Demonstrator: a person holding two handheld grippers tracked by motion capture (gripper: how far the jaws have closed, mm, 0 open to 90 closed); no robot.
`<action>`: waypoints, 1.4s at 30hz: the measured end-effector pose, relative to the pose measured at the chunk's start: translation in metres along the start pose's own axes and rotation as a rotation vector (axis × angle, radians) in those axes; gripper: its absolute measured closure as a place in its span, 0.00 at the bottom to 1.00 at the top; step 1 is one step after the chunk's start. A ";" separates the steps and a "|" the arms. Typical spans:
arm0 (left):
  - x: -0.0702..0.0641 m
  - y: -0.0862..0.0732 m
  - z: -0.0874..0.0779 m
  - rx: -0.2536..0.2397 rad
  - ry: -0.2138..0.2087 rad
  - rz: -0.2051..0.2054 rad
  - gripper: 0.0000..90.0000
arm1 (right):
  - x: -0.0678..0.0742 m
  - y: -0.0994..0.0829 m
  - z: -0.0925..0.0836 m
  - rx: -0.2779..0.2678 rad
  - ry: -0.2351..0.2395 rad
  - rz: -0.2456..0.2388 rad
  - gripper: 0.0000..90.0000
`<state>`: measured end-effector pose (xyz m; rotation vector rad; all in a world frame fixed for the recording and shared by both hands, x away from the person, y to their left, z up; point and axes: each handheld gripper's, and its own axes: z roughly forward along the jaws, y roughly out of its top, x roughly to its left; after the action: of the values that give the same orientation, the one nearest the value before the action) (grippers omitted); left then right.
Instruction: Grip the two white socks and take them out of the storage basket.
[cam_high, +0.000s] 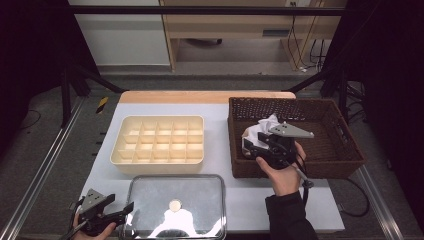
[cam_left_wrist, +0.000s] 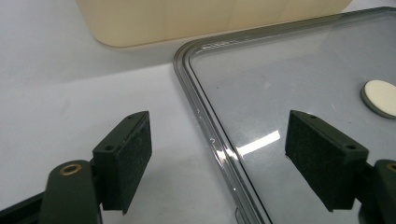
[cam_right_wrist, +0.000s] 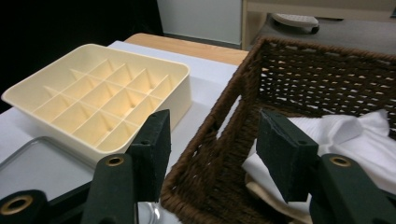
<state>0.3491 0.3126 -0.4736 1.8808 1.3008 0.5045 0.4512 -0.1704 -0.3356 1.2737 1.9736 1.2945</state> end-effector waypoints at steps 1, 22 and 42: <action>0.000 0.000 0.000 0.000 0.000 0.001 0.25 | 0.000 0.000 0.000 0.000 0.000 0.000 0.50; 0.001 0.000 0.000 0.000 -0.001 -0.006 0.26 | -0.044 0.029 0.039 0.026 -0.115 0.021 0.47; 0.000 0.000 0.000 -0.001 0.001 0.000 0.26 | -0.062 0.010 0.059 0.134 -0.199 0.074 0.53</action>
<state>0.3490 0.3129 -0.4737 1.8798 1.3009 0.5064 0.5293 -0.1960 -0.3602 1.4901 1.9141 1.0377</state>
